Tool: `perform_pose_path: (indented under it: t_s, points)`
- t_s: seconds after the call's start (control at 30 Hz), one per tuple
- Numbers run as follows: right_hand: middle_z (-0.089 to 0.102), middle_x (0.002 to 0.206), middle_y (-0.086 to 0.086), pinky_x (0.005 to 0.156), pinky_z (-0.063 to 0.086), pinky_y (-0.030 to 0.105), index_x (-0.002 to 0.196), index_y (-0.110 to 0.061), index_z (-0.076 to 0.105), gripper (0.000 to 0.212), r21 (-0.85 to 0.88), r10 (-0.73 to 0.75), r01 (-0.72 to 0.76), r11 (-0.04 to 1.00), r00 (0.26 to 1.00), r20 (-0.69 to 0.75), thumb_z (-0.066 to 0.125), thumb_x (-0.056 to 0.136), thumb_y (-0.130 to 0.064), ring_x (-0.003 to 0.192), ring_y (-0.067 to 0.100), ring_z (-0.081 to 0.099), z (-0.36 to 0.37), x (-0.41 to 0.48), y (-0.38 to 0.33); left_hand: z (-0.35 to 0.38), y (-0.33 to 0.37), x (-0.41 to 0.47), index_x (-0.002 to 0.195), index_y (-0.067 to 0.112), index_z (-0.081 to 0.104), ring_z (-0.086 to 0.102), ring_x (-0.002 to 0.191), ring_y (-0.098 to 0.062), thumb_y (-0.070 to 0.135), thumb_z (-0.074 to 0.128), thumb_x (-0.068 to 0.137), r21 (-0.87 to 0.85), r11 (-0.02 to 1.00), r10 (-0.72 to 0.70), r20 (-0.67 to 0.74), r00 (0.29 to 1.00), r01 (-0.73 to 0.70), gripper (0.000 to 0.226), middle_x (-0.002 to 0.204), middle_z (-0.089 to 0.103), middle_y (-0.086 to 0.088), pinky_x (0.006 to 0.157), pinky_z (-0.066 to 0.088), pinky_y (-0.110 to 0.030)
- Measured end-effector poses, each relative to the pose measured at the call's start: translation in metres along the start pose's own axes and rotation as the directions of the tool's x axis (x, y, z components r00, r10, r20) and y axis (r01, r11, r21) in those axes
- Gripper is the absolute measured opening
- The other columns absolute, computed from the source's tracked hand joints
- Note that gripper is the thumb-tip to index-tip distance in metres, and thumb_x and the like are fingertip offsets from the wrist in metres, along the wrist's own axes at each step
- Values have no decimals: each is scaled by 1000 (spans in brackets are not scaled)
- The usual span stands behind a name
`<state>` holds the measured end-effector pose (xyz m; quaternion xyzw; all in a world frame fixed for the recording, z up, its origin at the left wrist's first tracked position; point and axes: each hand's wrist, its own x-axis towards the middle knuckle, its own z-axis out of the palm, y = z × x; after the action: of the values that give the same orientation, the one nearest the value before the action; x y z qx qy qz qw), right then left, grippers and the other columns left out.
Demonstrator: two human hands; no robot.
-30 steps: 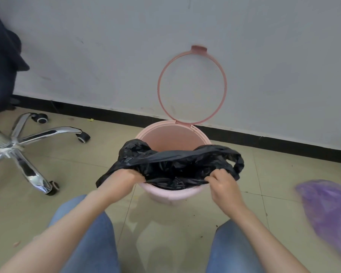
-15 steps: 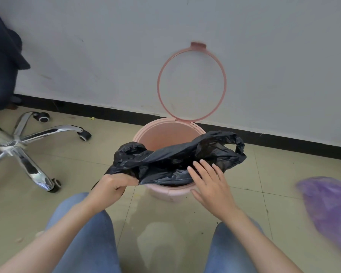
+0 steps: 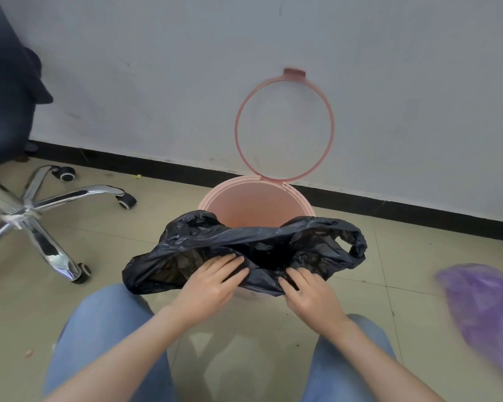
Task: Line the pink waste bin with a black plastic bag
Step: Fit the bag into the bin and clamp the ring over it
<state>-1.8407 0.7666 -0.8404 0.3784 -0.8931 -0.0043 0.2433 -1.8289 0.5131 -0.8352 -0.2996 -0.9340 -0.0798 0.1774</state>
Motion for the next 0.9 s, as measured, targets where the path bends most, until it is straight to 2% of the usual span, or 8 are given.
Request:
perform_pose_path:
  t_s: [0.23,0.43,0.5,0.6,0.67,0.73,0.8,0.9]
  points:
    - [63,104,13,57,54,27,110,-12,53,36,39,40,-44,998,995,86,48,79,-29,81,23,58,1,-17,2,16,9,7,112,24,53,67,100,-22,33,21,98,-17,999,-40,92,995,41,36,108,71,-3,95,32,-35]
    - [61,116,15,51,52,19,104,-18,49,30,155,254,-289,945,944,212,41,78,-31,68,19,69,-4,-22,-3,24,13,-31,89,17,68,48,115,-26,25,38,91,-4,1000,3,-115,993,-3,31,121,63,-11,93,38,-43]
    - [59,112,12,48,50,19,97,-16,48,20,187,345,-362,913,931,120,35,89,-30,61,20,66,-7,-15,-4,18,14,-25,85,17,62,53,101,-23,23,44,88,-41,999,-5,-221,975,-5,20,106,70,-9,84,40,-40]
    - [69,93,15,64,46,26,92,-11,53,34,222,423,-393,892,900,-108,26,97,-31,80,23,56,-14,6,0,4,21,7,90,18,58,51,81,-17,22,46,86,-52,999,-20,-305,952,4,13,81,72,-1,76,39,-36]
    - [70,100,14,73,42,30,100,-14,56,27,157,442,-418,895,880,-173,35,94,-29,94,23,49,-17,21,9,-1,28,31,99,20,57,51,84,-17,28,48,84,-36,998,-60,-205,977,54,19,86,72,1,77,40,-35]
    - [68,113,12,82,44,40,112,-21,54,32,87,468,-461,883,876,-117,45,85,-33,108,27,44,-14,30,23,1,36,47,113,26,49,57,95,-20,45,43,79,18,992,-128,58,990,127,40,103,72,0,79,49,-36]
    - [62,125,12,90,45,54,123,-29,47,44,14,484,-486,874,872,72,41,82,-45,119,35,37,-10,36,39,8,41,52,121,31,43,66,97,-26,56,35,75,38,983,-180,280,943,177,52,112,70,-1,79,54,-43]
    - [39,147,12,100,30,66,138,-37,33,69,-53,472,-494,868,786,398,9,83,-71,134,45,26,-3,50,65,15,42,50,122,34,41,67,99,-29,53,34,78,23,982,-181,389,903,187,49,112,70,0,80,54,-46]
